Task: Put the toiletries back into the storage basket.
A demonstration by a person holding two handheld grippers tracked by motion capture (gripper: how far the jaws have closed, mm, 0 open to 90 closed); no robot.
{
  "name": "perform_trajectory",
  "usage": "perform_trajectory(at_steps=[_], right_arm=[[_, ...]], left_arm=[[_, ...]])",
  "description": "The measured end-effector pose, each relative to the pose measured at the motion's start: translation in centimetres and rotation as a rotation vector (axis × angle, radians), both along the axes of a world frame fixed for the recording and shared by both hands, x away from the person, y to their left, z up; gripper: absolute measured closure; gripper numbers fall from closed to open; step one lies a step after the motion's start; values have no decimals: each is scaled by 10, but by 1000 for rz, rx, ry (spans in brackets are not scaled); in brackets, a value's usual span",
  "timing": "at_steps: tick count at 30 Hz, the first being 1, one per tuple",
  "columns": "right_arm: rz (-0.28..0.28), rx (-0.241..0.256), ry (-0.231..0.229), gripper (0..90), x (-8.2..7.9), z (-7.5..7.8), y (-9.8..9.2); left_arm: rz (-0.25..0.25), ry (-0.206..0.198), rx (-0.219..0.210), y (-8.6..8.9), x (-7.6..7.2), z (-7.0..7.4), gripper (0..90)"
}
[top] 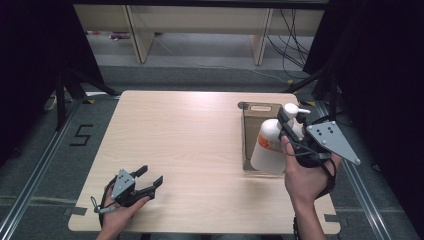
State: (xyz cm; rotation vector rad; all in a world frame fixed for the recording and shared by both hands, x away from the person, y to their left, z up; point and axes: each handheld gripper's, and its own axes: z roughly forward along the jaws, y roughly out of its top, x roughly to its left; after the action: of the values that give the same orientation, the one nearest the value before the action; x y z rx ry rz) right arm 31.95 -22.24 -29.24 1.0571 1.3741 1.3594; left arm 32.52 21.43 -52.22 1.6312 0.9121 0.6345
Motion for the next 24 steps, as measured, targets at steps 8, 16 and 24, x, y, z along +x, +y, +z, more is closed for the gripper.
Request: perform_trajectory(at_steps=[8, 16, 24], right_arm=[[1, -2, -15, 603, 7, 4, -3], [0, 0, -20, 603, 14, 5, -3], [6, -4, -28, 603, 24, 5, -3]], left_arm=[[0, 0, -2, 0, 0, 0, 282], [1, 0, -5, 0, 0, 0, 282], [2, 1, -6, 0, 0, 0, 282]])
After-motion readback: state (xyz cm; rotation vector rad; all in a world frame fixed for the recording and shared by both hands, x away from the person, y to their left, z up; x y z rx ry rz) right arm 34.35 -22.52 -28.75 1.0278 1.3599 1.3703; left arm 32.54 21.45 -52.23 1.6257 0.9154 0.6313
